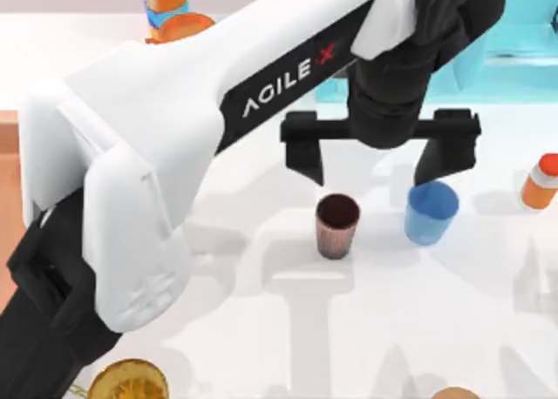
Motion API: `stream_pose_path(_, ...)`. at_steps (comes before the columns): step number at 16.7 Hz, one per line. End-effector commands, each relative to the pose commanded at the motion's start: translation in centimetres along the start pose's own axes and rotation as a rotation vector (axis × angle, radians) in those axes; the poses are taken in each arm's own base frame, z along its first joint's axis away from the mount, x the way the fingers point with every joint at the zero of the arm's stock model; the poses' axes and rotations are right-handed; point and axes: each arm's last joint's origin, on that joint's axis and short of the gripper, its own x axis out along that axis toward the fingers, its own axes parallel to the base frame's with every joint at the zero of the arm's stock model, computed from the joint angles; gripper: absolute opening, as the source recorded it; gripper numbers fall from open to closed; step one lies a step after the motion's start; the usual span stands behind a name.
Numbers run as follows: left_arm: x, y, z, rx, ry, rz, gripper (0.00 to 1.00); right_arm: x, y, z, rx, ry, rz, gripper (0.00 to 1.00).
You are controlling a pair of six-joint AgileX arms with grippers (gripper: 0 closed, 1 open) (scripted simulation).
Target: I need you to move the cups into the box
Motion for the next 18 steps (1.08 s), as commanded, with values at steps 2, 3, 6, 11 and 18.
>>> stream_pose_path(2, 2.1, -0.1, 0.1, 0.000, 0.002, 0.002, 1.00, 0.0, 0.0, 0.0, 0.000, 0.000, 0.000, 1.00)
stream_pose_path(3, 3.4, -0.1, 0.1, 0.000, 0.004, 0.005, 1.00, 0.0, 0.0, 0.0, 0.000, 0.000, 0.000, 1.00)
stream_pose_path(6, 6.9, 0.0, -0.2, 0.001, 0.006, 0.007, 1.00, 0.0, 0.0, 0.0, 0.000, 0.000, 0.000, 1.00)
stream_pose_path(11, 8.5, 0.2, -0.4, 0.000, 0.004, 0.005, 1.00, 0.0, 0.0, 0.0, 0.000, 0.000, 0.000, 1.00)
stream_pose_path(18, 8.5, 0.2, -0.4, 0.000, 0.004, 0.005, 0.62, 0.0, 0.0, 0.0, 0.000, 0.000, 0.000, 1.00)
